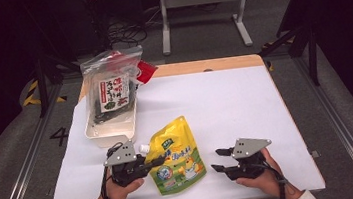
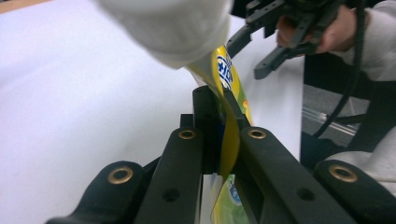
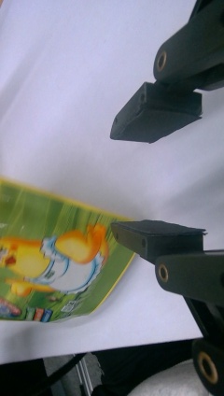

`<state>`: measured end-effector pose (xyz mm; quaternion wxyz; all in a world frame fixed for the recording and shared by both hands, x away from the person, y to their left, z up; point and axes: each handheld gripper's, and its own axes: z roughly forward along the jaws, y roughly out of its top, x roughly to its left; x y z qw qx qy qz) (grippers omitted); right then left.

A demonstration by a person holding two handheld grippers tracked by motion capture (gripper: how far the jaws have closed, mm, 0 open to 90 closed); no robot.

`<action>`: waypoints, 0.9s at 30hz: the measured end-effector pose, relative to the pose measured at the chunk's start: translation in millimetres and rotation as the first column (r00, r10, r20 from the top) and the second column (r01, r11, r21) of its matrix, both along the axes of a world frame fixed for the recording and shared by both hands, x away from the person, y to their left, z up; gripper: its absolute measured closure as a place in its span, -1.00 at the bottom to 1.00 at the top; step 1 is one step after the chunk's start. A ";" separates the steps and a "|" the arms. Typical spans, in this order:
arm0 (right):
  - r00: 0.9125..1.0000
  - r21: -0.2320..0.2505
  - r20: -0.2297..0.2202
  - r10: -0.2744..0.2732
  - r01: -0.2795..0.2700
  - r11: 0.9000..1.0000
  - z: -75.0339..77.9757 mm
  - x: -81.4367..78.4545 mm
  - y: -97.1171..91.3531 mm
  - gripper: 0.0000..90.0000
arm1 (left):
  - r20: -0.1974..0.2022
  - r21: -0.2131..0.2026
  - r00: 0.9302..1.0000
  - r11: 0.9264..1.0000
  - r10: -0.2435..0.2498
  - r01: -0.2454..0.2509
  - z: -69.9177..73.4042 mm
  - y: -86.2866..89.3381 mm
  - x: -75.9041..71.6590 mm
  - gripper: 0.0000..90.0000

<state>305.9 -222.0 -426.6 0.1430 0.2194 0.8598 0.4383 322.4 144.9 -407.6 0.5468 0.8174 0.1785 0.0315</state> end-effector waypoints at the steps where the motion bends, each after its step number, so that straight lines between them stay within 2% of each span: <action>1: 1.000 0.001 -0.001 -0.011 0.011 1.000 0.1 0.7 -2.9 0.05 | 0.003 -0.004 1.000 1.000 -0.003 0.003 1.6 0.5 -0.2 1.00; 3: 0.999 0.009 -0.005 -0.040 0.040 0.999 -0.4 3.0 -8.8 0.03 | 0.016 -0.010 1.000 1.000 -0.003 0.003 4.8 0.8 -0.8 1.00; 7: 0.998 0.017 -0.014 -0.065 0.065 0.998 -2.2 6.3 -13.7 0.00 | 0.034 -0.014 0.999 1.000 -0.005 0.005 9.2 1.7 -1.4 1.00; 13: 0.997 0.018 -0.028 -0.070 0.070 0.997 -4.9 10.0 -12.4 -0.05 | 0.041 -0.028 0.999 1.000 -0.011 0.012 12.6 5.4 -2.6 1.00; 23: 0.996 0.020 -0.038 -0.087 0.087 0.996 -7.0 13.5 -12.7 -0.10 | 0.089 -0.036 0.996 0.999 0.007 -0.004 23.5 16.0 -2.6 1.00; 27: 0.995 0.021 -0.042 -0.089 0.090 0.996 -7.1 14.5 -12.3 -0.12 | 0.087 -0.046 0.996 0.999 0.022 -0.018 24.9 20.1 -2.6 1.00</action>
